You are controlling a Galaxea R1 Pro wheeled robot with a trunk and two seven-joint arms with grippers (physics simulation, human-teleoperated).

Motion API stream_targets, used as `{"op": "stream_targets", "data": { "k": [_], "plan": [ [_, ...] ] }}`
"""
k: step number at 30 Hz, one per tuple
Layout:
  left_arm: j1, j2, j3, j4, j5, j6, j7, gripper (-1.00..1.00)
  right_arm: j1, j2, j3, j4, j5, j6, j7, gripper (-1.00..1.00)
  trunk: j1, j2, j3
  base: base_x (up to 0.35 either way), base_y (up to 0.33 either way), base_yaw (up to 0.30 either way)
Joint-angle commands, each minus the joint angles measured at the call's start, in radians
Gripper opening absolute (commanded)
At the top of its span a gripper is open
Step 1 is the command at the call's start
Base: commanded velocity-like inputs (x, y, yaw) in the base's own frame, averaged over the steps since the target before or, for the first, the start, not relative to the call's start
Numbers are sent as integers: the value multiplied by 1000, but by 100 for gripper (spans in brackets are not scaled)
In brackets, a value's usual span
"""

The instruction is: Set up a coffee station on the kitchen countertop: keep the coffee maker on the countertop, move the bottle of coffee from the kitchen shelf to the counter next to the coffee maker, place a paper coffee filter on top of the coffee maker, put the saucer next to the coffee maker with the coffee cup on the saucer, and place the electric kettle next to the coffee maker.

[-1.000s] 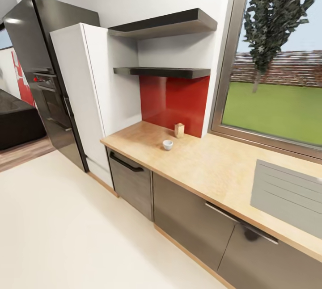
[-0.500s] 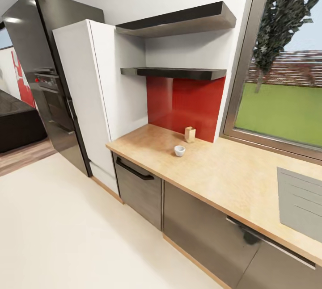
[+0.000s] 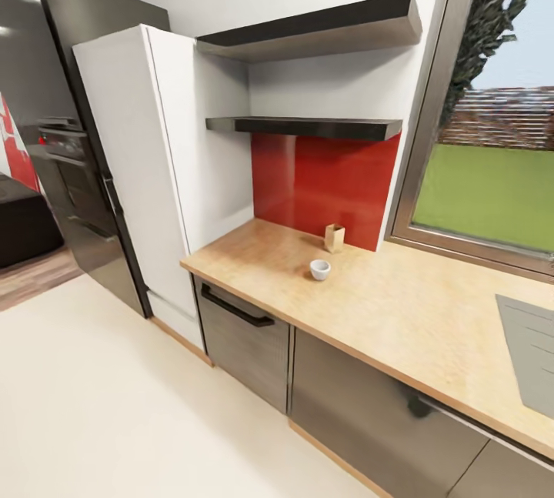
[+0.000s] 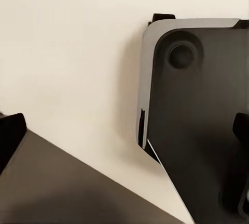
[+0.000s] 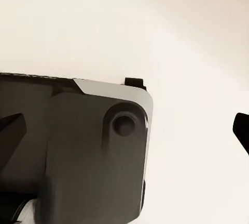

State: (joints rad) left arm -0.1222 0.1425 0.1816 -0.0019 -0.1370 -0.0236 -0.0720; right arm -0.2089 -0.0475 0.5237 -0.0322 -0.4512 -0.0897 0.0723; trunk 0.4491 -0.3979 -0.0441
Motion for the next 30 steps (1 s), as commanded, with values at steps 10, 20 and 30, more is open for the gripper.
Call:
{"op": "stream_targets", "data": {
  "k": [10, 20, 30],
  "plan": [
    [-1, 0, 9, 0, -10, -2, -3, 100, -1, 0, 7, 2, -10, -4, 4, 100, 1, -2, -2, 176, 290, -260],
    [-1, 0, 9, 0, -10, -2, -3, 100, -1, 0, 7, 2, -10, -4, 4, 100, 1, -2, -2, 124, 312, -262],
    [-1, 0, 8, 0, -11, -2, -3, 100, -1, 0, 8, 2, -10, -4, 4, 100, 1, -2, -2, 36, 330, -263]
  ]
}}
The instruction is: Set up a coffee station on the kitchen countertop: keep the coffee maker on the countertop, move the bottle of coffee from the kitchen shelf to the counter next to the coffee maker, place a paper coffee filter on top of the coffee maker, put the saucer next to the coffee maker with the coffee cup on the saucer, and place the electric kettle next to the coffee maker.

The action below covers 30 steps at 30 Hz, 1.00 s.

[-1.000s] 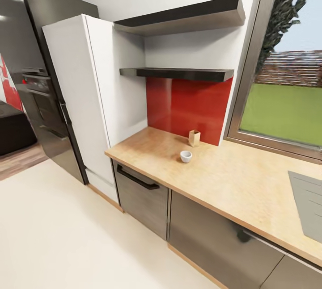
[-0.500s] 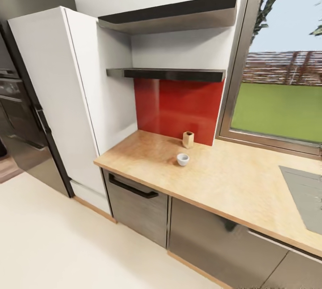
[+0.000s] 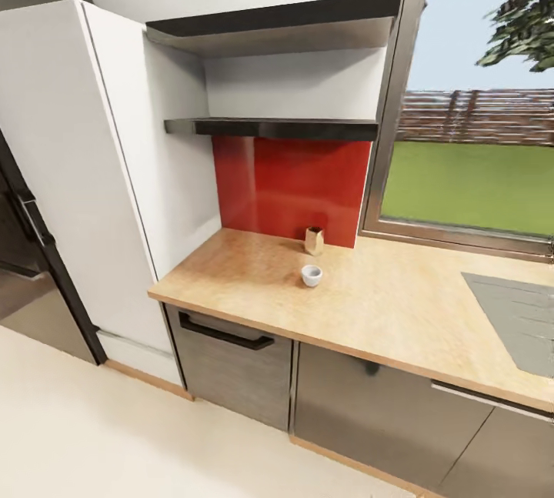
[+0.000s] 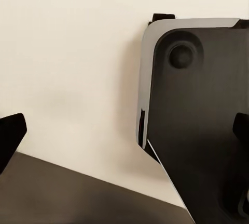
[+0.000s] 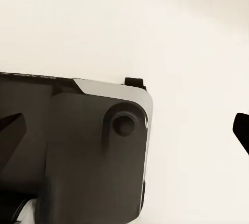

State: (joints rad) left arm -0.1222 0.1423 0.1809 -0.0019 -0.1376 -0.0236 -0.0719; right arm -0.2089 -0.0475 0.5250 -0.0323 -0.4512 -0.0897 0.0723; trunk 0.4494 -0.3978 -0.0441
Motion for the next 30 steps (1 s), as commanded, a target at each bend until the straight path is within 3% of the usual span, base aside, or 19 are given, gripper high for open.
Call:
{"op": "stream_targets", "data": {
  "k": [1, 30],
  "plan": [
    [-1, 0, 9, 0, -10, -2, -3, 100, -1, 0, 7, 2, -11, -4, 4, 100, 1, -2, -2, 2, 332, -263],
    [-1, 2, 10, 0, -10, -1, -3, 100, -1, 0, 7, 2, -11, -4, 4, 100, 1, -2, -2, 0, 334, -263]
  ]
}}
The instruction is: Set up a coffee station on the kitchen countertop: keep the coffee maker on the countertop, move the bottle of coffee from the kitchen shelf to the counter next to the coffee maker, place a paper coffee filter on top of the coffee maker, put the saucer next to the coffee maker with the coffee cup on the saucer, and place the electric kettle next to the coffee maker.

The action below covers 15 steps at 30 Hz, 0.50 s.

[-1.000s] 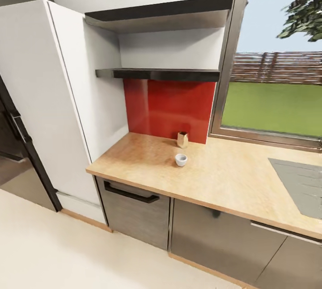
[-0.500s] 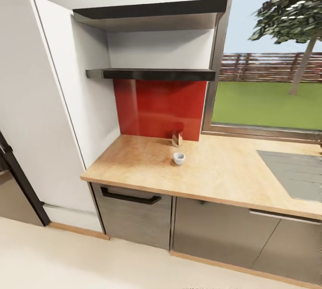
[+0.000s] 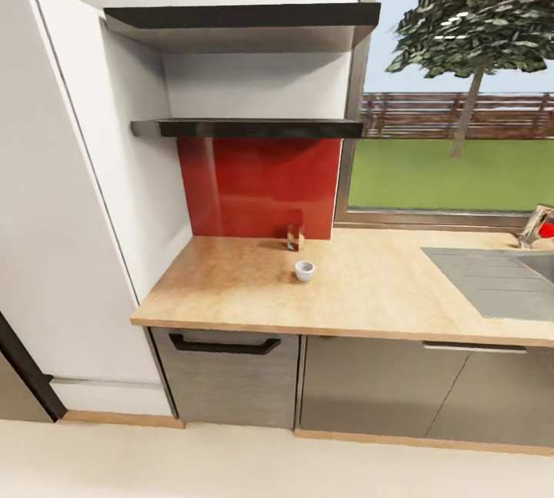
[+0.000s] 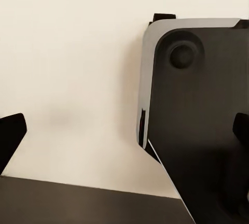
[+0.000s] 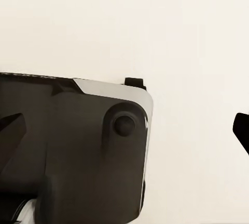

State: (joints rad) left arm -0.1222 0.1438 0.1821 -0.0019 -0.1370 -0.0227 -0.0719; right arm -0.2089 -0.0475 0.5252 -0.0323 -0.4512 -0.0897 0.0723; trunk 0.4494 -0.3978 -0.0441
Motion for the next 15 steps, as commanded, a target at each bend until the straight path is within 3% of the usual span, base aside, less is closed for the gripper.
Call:
{"op": "stream_targets", "data": {
  "k": [1, 8, 15],
  "plan": [
    [-1, 0, 8, 0, -10, -2, -3, 100, -1, 0, 7, 2, -11, -4, 4, 100, 1, -2, -2, 0, 336, -263],
    [-1, 0, 9, 0, -10, -3, -3, 100, -1, 0, 7, 2, -11, -4, 4, 100, 1, -2, -2, 0, 336, -255],
    [-1, 2, 8, 0, -10, -3, -3, 100, -1, 0, 7, 2, -11, -4, 4, 100, 1, -2, -2, 32, 336, -74]
  ]
}}
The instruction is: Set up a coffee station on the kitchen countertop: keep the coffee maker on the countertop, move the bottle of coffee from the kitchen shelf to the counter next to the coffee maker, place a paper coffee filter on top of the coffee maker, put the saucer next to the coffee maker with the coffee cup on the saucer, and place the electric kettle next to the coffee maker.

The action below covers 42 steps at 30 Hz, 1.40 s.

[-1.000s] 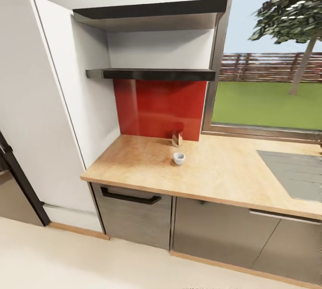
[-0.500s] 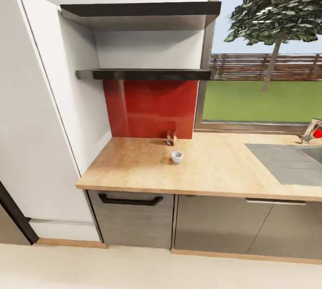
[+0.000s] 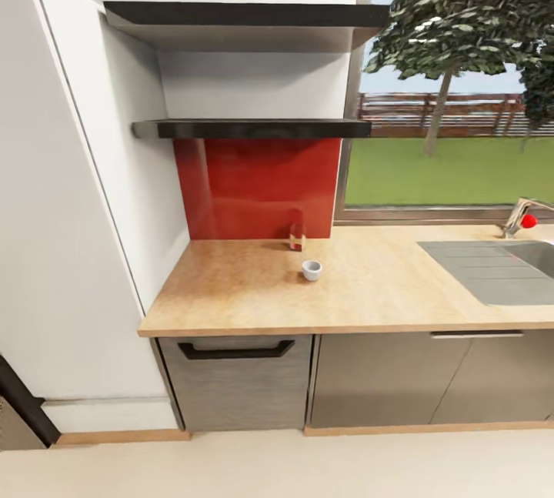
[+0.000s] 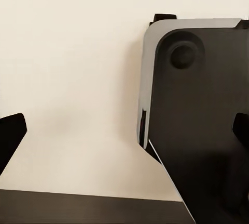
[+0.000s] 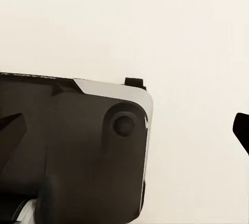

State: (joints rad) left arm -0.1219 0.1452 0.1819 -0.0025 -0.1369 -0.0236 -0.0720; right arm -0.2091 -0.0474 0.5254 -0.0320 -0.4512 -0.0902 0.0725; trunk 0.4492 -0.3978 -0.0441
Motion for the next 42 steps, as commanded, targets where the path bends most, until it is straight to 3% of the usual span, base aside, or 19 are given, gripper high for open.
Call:
{"op": "stream_targets", "data": {
  "k": [1, 7, 8, 27, 42],
  "plan": [
    [-1, 2, 8, 0, -11, -2, -3, 100, -1, 0, 7, 1, -11, -4, 4, 100, 1, -2, -2, 105, 336, -17],
    [-1, 8, 1, -1, -16, -3, -3, 100, -1, 0, 5, 0, -12, -4, 3, 100, 1, -2, -2, 46, 111, -3],
    [-2, 46, -8, -1, -44, 1, 11, 100, -1, -3, 1, 0, -16, -5, 1, 100, 1, -2, -2, 0, 1, -111],
    [-1, 48, 2, 9, -40, 3, 17, 100, -1, 2, 5, -45, -11, -4, 7, 100, 1, -2, 9, 0, 0, -122],
    [-1, 52, 2, 7, -43, -1, 17, 100, -1, 2, 4, -469, -8, 1, -2, 100, 1, -2, 9, 0, 0, -1]
  ]
}}
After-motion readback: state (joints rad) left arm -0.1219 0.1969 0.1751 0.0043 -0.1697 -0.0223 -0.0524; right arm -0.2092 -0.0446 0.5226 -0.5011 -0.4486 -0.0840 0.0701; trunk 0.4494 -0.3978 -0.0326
